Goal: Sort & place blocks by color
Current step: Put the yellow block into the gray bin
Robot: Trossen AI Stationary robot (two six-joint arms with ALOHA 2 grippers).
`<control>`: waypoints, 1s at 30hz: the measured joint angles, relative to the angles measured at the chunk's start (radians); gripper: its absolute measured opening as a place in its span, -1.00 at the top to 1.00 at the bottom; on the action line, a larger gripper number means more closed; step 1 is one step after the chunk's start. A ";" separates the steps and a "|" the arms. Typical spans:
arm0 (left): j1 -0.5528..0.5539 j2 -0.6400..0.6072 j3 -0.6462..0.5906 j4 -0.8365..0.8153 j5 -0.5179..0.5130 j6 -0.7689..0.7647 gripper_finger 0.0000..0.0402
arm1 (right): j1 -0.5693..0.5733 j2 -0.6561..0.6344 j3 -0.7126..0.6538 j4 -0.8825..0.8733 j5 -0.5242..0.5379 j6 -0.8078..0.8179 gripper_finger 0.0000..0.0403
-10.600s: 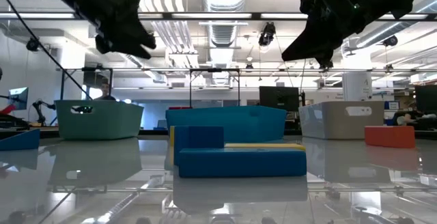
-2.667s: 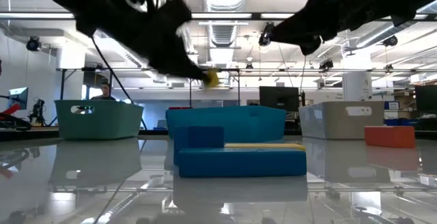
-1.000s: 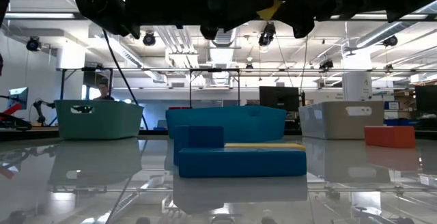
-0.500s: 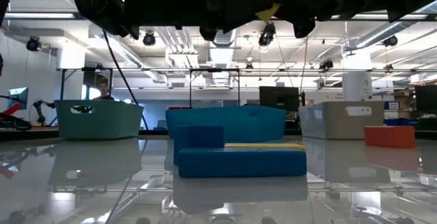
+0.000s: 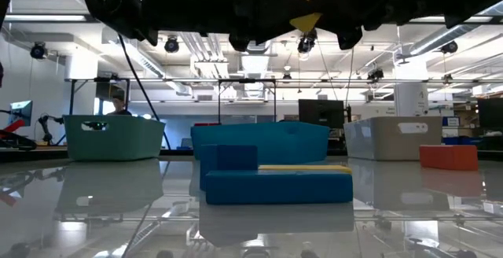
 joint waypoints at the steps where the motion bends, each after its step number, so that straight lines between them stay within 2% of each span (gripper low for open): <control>1: 0.000 -0.003 0.000 -0.016 0.001 0.000 -0.15 | 0.000 0.001 0.000 -0.003 0.000 0.005 0.40; 8: -0.002 -0.051 0.000 -0.142 0.011 0.022 -0.49 | -0.001 0.001 0.030 -0.082 0.004 0.042 0.40; 14: 0.002 -0.127 -0.007 -0.344 -0.030 0.049 -0.58 | 0.000 -0.005 0.122 -0.320 0.004 0.075 0.40; 19: 0.002 -0.221 -0.006 -0.574 -0.168 0.057 -0.58 | -0.007 -0.009 0.235 -0.641 0.014 0.136 0.40; 22: 0.003 -0.272 -0.012 -0.695 -0.241 0.063 -0.58 | -0.026 -0.011 0.317 -0.870 0.073 0.211 0.40; 25: 0.004 -0.317 -0.027 -0.714 -0.271 0.060 -0.58 | -0.064 -0.010 0.387 -1.099 0.178 0.306 0.40; 30: 0.003 -0.370 -0.067 -0.692 -0.272 0.054 -0.58 | -0.173 -0.015 0.425 -1.313 0.273 0.416 0.40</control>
